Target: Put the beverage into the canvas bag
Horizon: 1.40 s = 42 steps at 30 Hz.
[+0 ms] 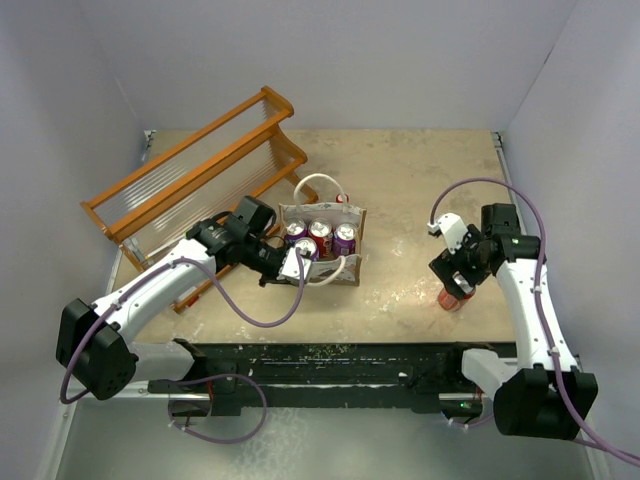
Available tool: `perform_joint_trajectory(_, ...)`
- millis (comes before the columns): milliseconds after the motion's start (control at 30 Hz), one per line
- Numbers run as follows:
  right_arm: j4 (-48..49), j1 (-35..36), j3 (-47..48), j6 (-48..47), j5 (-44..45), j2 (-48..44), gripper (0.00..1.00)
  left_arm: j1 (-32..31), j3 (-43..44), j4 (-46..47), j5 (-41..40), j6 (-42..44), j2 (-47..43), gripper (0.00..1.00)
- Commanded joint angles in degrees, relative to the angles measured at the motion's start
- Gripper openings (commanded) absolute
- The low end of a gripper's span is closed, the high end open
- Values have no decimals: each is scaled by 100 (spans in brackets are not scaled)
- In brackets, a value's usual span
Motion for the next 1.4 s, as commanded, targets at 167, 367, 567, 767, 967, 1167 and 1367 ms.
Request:
perform_joint_trajectory(167,-199,-201,-258,-310,-17,226,93,-7,-17,116,137,120,-82,8)
perform_joint_trajectory(367,-117,-429,-421,-513,-146,408,89,-10,-6,120,122,113,-75,9)
perform_joint_trajectory(567,-98,-543,-410,-593,-321,488,83,-10,16,120,121,112,-39,9)
perform_joint_trajectory(767,-77,-575,-348,-589,-488,505,73,-5,12,115,121,112,-34,9)
perform_joint_trajectory(967,-159,-575,-144,-551,-683,524,52,-15,8,126,129,107,-42,9)
perform_joint_trajectory(1167,-526,-568,368,-577,-1002,550,23,-13,4,118,139,128,-66,9)
perform_joint_trajectory(1367,-579,-570,1227,-405,-1376,650,8,-2,-24,126,191,144,-94,9)
